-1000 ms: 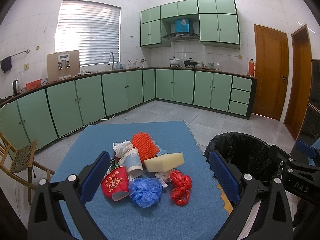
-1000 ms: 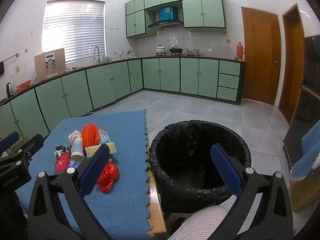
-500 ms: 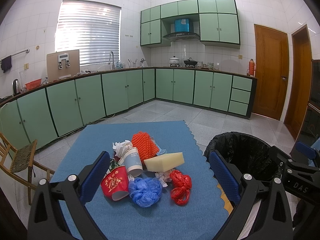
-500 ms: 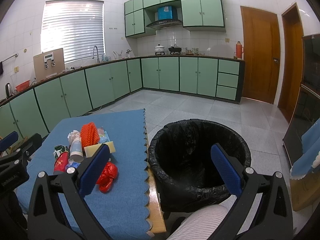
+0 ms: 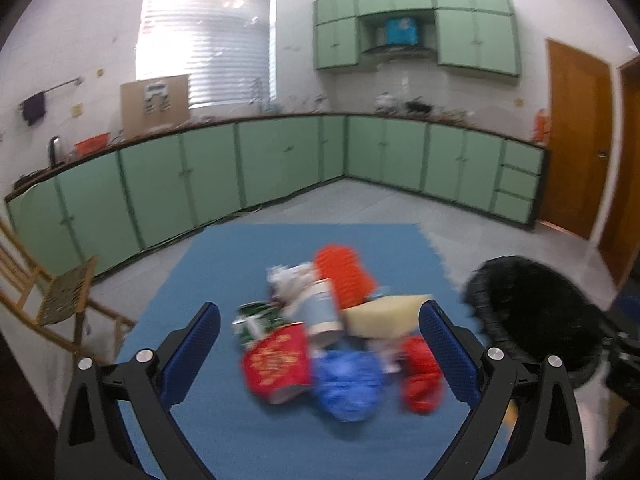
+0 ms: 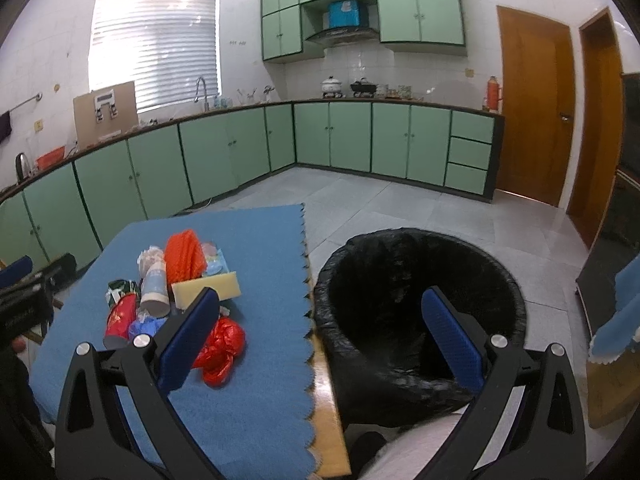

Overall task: Collect trash
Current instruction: 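Grasp the red plastic bag with the right tool while the left tool grasps the blue bag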

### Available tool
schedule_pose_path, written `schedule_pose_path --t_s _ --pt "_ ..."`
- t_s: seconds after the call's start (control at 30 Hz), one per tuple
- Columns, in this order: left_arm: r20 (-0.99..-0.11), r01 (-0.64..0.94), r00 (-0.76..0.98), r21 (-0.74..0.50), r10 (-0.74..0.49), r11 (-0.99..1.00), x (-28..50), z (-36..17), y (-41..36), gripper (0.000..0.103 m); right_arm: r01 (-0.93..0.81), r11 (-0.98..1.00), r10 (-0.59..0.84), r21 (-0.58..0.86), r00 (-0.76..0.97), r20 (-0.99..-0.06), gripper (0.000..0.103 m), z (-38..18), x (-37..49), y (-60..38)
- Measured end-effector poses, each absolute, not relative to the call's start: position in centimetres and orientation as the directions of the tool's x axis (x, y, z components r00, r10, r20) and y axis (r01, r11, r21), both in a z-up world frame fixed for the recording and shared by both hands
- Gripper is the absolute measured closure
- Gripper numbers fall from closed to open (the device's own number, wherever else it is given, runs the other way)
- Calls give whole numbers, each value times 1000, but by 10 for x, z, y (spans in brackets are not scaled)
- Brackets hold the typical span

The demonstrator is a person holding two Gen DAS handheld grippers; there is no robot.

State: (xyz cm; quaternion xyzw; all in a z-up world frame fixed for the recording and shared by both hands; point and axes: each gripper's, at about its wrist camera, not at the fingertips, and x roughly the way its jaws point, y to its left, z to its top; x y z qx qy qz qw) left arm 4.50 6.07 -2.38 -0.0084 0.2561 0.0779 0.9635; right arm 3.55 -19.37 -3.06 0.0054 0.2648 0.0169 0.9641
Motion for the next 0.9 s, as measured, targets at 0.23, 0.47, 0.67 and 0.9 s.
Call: schedule_pose_path --t_s 0.23,0.47,0.67,0.9 --pt "-629 -276 742 28 231 961 73 -78 121 6 -132 988 156 83 795 -586 5 -75 75 -153" --pt "-681 -223 700 75 214 972 79 -110 118 11 -188 981 166 39 727 -666 6 -125 107 -111" --pt "-701 -187 692 62 176 980 83 -123 113 16 -221 975 168 26 655 -736 22 -159 127 -97" --pt "-706 -168 691 53 156 984 84 -127 107 23 -286 954 249 91 586 -771 62 -170 130 -91"
